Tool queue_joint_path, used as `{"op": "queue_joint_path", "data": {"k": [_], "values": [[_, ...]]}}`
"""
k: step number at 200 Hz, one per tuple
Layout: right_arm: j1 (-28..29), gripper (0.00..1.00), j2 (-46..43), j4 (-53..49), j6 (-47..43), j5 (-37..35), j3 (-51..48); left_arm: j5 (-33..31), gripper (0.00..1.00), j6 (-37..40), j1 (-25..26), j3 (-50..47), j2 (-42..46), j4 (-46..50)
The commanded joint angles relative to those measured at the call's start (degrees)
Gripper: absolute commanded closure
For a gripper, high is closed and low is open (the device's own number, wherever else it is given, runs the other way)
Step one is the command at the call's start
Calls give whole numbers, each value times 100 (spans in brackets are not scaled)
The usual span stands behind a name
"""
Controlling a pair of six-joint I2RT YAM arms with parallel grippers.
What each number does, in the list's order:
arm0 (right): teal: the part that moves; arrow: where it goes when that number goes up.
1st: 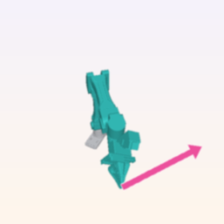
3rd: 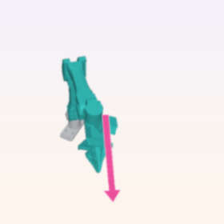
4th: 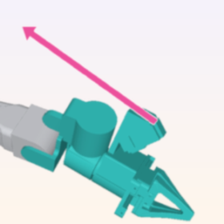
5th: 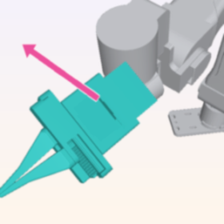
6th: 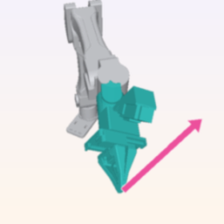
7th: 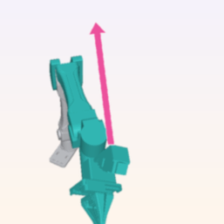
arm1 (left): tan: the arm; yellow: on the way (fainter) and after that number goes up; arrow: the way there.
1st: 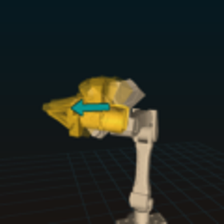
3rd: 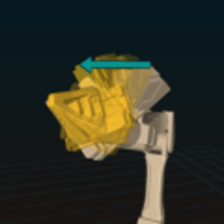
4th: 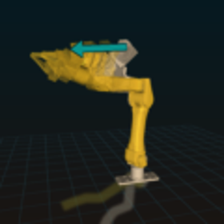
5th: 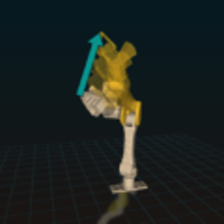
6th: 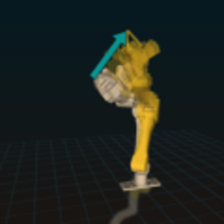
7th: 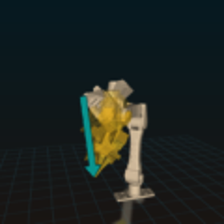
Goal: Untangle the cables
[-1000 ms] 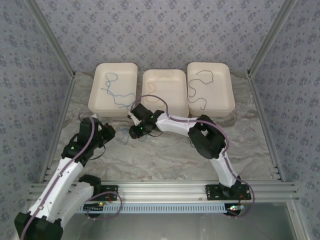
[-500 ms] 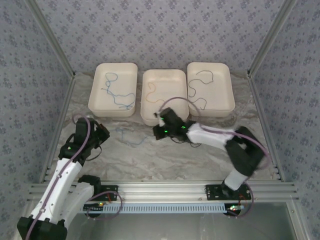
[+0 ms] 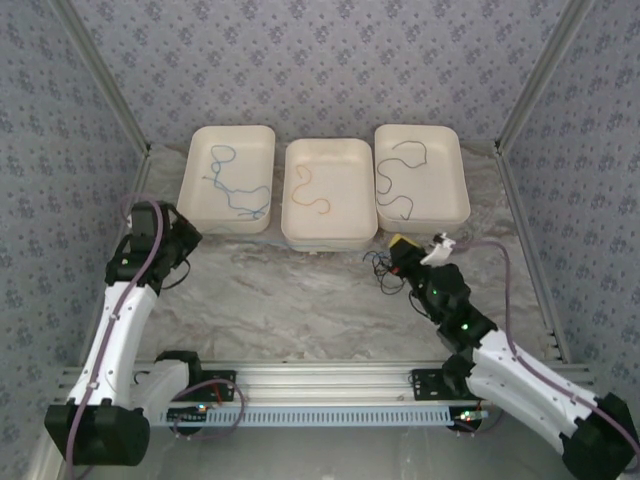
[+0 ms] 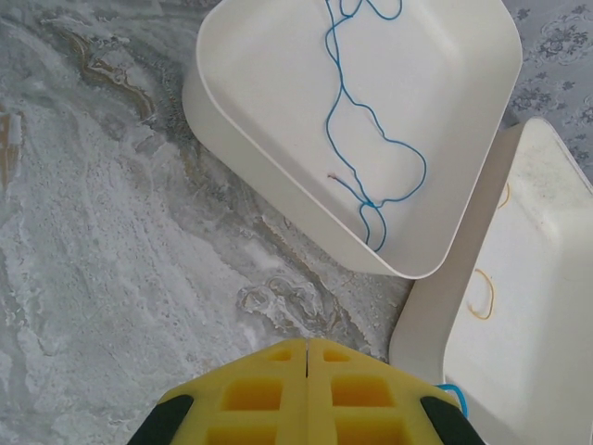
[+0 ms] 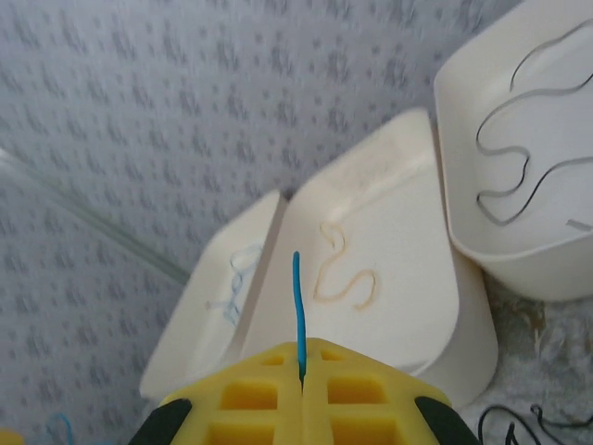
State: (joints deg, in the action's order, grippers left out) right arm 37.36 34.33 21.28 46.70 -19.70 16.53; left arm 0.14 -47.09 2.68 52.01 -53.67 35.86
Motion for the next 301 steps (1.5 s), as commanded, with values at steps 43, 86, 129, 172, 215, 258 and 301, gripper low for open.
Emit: {"op": "queue_joint_path", "data": {"k": [43,86,129,172,215,258,301], "values": [[-898,100,-849,122,483,-665,329,-133,100,-174,-29,184,-128,54],[-1507,100,-754,201,512,-272,641,-238,100,-230,-24,205,-33,71],[-1251,100,1175,-483,-72,1276,2130,81,100,-71,-28,788,-548,-304],[-129,100,4020,-236,-1017,1891,4265,-112,100,262,-35,2097,-2005,-313],[58,100,6682,-383,-1313,2910,6891,-598,100,701,-88,3087,-3477,-424],[119,100,8751,-703,-1110,3643,9283,-874,100,807,-362,3741,-4437,-752],[293,100,10656,-2263,-943,3632,11948,-1447,100,686,-483,3776,-4383,-864]]}}
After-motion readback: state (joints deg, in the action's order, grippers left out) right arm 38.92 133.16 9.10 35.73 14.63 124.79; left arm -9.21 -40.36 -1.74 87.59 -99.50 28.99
